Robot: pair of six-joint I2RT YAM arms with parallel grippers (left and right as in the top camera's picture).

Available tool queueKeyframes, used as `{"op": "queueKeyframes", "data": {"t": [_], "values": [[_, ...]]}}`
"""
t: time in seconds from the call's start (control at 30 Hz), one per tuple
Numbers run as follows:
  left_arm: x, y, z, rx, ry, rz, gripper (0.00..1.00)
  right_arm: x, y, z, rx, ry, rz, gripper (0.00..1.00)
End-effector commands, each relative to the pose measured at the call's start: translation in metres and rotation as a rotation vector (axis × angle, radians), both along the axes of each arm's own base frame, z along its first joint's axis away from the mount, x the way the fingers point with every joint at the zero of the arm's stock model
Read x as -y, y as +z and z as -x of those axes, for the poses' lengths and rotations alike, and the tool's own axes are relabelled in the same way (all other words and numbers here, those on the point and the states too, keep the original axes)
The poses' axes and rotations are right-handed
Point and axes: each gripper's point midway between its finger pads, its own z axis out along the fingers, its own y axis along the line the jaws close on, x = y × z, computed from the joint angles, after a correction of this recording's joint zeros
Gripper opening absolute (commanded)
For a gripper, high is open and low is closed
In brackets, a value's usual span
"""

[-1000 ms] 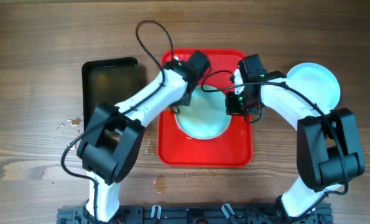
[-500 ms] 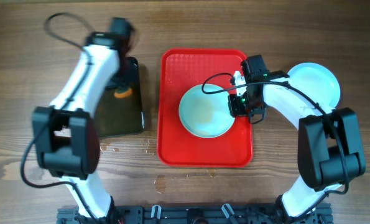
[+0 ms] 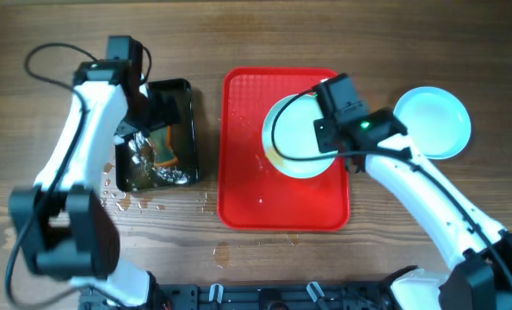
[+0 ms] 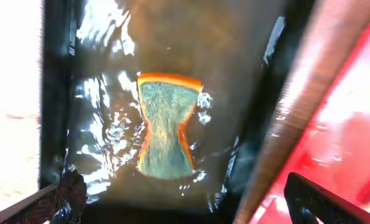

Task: Clean dirty plates on tray and stack at the side
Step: 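Lift the last plate with the right gripper and stack it on the side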

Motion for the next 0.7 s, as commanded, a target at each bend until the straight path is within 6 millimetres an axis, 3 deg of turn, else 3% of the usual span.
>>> {"op": "queueKeyframes", "data": {"t": [0.0,0.33,0.5,0.67], "values": [[0.001,0.043,0.007,0.113,-0.005,0.013,1.0,0.011,0.039,-0.006,0.191,-0.049,0.236,0.04],[0.001,0.048,0.016,0.099,-0.005,0.013,1.0,-0.029,0.098,0.016,0.473,0.037,0.557,0.04],[0.001,0.048,0.016,0.099,-0.005,0.013,1.0,-0.048,0.102,0.026,0.505,0.09,0.561,0.04],[0.001,0.048,0.016,0.099,-0.005,0.013,1.0,-0.047,0.106,0.027,0.524,0.083,0.58,0.04]]}}
